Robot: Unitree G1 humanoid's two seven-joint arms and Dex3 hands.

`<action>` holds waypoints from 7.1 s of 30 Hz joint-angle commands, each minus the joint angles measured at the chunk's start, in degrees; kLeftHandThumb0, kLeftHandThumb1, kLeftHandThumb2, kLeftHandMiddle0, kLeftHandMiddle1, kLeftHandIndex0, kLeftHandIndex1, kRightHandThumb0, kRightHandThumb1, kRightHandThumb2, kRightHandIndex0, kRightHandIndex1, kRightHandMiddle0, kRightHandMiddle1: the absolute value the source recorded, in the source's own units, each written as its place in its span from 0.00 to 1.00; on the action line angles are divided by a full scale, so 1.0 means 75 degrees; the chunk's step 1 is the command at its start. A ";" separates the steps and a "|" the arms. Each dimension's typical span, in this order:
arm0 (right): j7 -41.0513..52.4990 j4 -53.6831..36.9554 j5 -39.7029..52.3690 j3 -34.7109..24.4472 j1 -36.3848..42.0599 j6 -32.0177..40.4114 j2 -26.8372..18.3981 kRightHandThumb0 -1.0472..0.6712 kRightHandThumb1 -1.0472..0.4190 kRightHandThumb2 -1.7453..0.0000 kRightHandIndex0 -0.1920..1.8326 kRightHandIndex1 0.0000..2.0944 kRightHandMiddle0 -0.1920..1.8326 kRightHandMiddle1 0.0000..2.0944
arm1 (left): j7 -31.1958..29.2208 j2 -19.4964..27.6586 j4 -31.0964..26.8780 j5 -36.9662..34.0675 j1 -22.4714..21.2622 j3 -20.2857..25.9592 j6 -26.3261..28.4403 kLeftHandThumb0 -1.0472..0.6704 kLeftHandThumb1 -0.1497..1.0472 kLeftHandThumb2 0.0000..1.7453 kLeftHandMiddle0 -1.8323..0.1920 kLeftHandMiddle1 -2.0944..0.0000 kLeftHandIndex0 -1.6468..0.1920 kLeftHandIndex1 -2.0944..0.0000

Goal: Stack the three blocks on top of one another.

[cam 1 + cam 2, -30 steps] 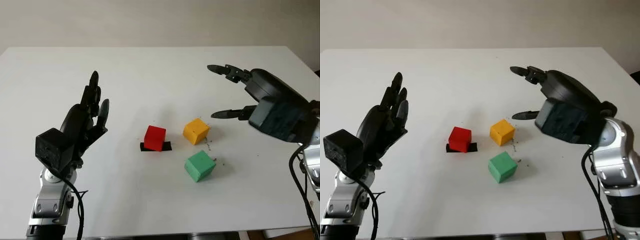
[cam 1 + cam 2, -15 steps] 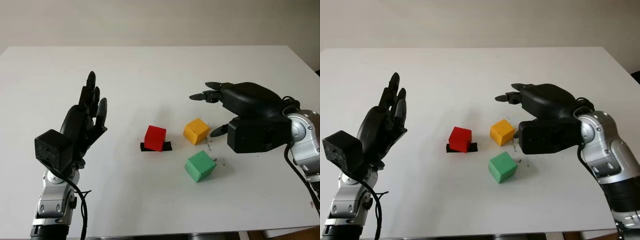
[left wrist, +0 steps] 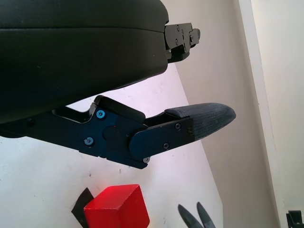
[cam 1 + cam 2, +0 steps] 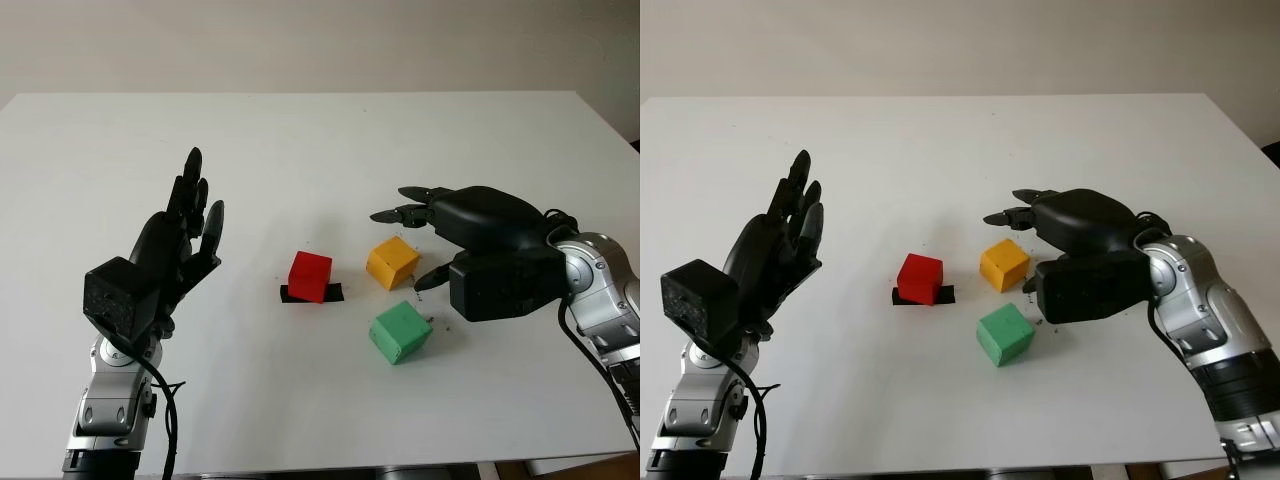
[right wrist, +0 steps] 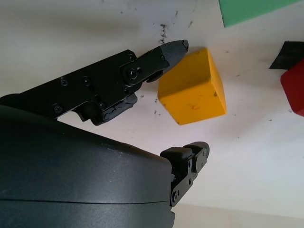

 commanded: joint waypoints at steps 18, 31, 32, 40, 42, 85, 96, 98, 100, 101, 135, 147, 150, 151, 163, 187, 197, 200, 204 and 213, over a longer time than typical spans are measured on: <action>-0.1196 0.0837 -0.0542 0.0137 -0.0112 -0.1127 0.0200 0.37 0.10 0.97 0.14 0.02 0.39 0.09 | -0.0036 -0.0008 -0.0502 0.0044 0.0232 -0.0209 0.0201 0.19 1.00 0.37 0.95 0.97 0.96 0.97; -0.1606 0.1004 -0.0803 0.0120 -0.0173 -0.1674 -0.0048 0.41 0.07 0.97 0.19 0.03 0.36 0.50 | -0.0069 -0.0059 -0.0544 -0.0042 0.0303 -0.0240 0.0165 0.18 1.00 0.36 0.96 0.98 0.97 0.98; -0.1682 0.1052 -0.0857 0.0116 -0.0198 -0.1739 -0.0075 0.41 0.07 0.97 0.20 0.03 0.36 0.51 | -0.0069 -0.0054 -0.0536 -0.0036 0.0307 -0.0244 0.0163 0.18 1.00 0.36 0.96 0.98 0.97 0.98; -0.1412 0.0930 -0.0681 -0.0106 -0.0401 -0.1390 -0.0109 0.40 0.07 0.97 0.21 0.03 0.34 0.53 | -0.0028 -0.0072 -0.0505 0.0000 0.0282 -0.0294 0.0214 0.17 1.00 0.35 0.96 0.97 0.97 0.98; -0.1232 0.0817 -0.0613 -0.0173 -0.0512 -0.1199 -0.0112 0.41 0.07 0.97 0.20 0.03 0.34 0.50 | -0.0043 -0.0060 -0.0481 0.0004 0.0256 -0.0314 0.0228 0.17 1.00 0.36 0.96 0.98 0.98 0.98; 0.0951 0.2802 0.0105 0.1308 -0.4068 -0.2884 0.1632 0.37 0.08 0.97 0.21 0.02 0.32 0.59 | 0.0305 -0.0318 -0.0691 0.0129 0.0438 -0.0446 0.0240 0.17 1.00 0.43 0.98 0.97 0.99 0.97; 0.1305 0.2951 0.0308 0.1362 -0.4243 -0.3141 0.1769 0.36 0.08 0.97 0.21 0.03 0.30 0.64 | 0.0388 -0.0448 -0.0727 0.0140 0.0488 -0.0483 0.0223 0.18 1.00 0.43 0.98 0.97 0.99 0.97; 0.1394 0.2901 0.0346 0.1358 -0.4231 -0.3064 0.1789 0.36 0.08 0.97 0.21 0.02 0.30 0.64 | 0.0398 -0.0454 -0.0729 0.0152 0.0497 -0.0483 0.0223 0.18 1.00 0.43 0.98 0.98 0.99 0.97; 0.1437 0.2896 0.0379 0.1357 -0.4226 -0.3068 0.1818 0.37 0.08 0.97 0.20 0.02 0.29 0.64 | 0.0460 -0.0463 -0.0732 0.0220 0.0521 -0.0490 0.0179 0.18 1.00 0.43 0.98 0.97 0.99 0.97; 0.1454 0.2901 0.0392 0.1360 -0.4229 -0.3073 0.1841 0.37 0.08 0.97 0.20 0.02 0.29 0.64 | 0.0505 -0.0472 -0.0736 0.0265 0.0538 -0.0497 0.0149 0.18 1.00 0.42 0.97 0.97 0.98 0.97; 0.1010 0.3242 -0.0226 0.1574 -0.4369 -0.3593 0.1917 0.36 0.08 0.97 0.21 0.03 0.28 0.66 | 0.0501 -0.0541 -0.0730 0.0299 0.0645 -0.0582 0.0010 0.18 1.00 0.42 0.98 0.97 0.99 0.97; 0.0902 0.3242 -0.0399 0.1634 -0.4345 -0.3634 0.1913 0.35 0.09 0.97 0.22 0.03 0.29 0.64 | 0.0480 -0.0545 -0.0716 0.0313 0.0662 -0.0589 -0.0050 0.18 1.00 0.43 0.98 0.98 0.99 0.98; 0.0975 0.3182 -0.0400 0.1637 -0.4312 -0.3569 0.1908 0.35 0.09 0.97 0.21 0.03 0.29 0.63 | 0.0487 -0.0550 -0.0739 0.0309 0.0671 -0.0582 -0.0025 0.18 1.00 0.42 0.98 0.97 0.99 0.97; 0.0982 0.3179 -0.0396 0.1635 -0.4301 -0.3572 0.1907 0.35 0.09 0.97 0.21 0.03 0.29 0.63 | 0.0494 -0.0558 -0.0744 0.0305 0.0673 -0.0579 -0.0024 0.18 1.00 0.42 0.98 0.97 0.99 0.97; 0.0980 0.3227 -0.0276 0.1630 -0.4176 -0.3661 0.1896 0.34 0.09 0.97 0.21 0.02 0.26 0.64 | 0.0485 -0.0544 -0.0738 0.0329 0.0681 -0.0587 -0.0081 0.18 1.00 0.42 0.98 0.97 0.99 0.97; 0.1111 0.3135 -0.0432 0.1662 -0.4196 -0.3678 0.1658 0.28 0.09 0.97 0.08 0.02 0.13 0.17 | 0.0557 -0.0636 -0.0673 0.0347 0.0642 -0.0591 -0.0077 0.18 1.00 0.42 0.97 0.97 0.98 0.97; 0.1062 0.1343 0.0623 0.0162 -0.3552 -0.2057 0.0905 0.26 0.09 0.97 0.08 0.03 0.16 0.15 | 0.0524 -0.0622 -0.0651 0.0316 0.0628 -0.0581 -0.0094 0.18 1.00 0.42 0.98 0.98 0.99 0.98; 0.1117 0.0405 0.1163 -0.0568 -0.2920 -0.1179 0.0611 0.25 0.08 0.97 0.08 0.03 0.17 0.15 | 0.0462 -0.0547 -0.0644 0.0303 0.0629 -0.0541 -0.0095 0.18 1.00 0.42 0.98 0.98 0.99 0.98; 0.0808 -0.0767 0.1773 -0.1560 -0.1613 -0.0603 0.0306 0.27 0.10 0.97 0.10 0.03 0.20 0.17 | 0.0395 -0.0478 -0.0636 0.0264 0.0604 -0.0459 -0.0086 0.18 1.00 0.43 0.98 0.98 0.99 0.98; 0.0768 -0.3301 0.2611 -0.3056 0.1287 0.1017 0.0166 0.28 0.12 0.97 0.11 0.03 0.16 0.32 | 0.0229 -0.0356 -0.0620 0.0142 0.0525 -0.0396 -0.0063 0.18 1.00 0.43 0.98 0.98 0.99 0.98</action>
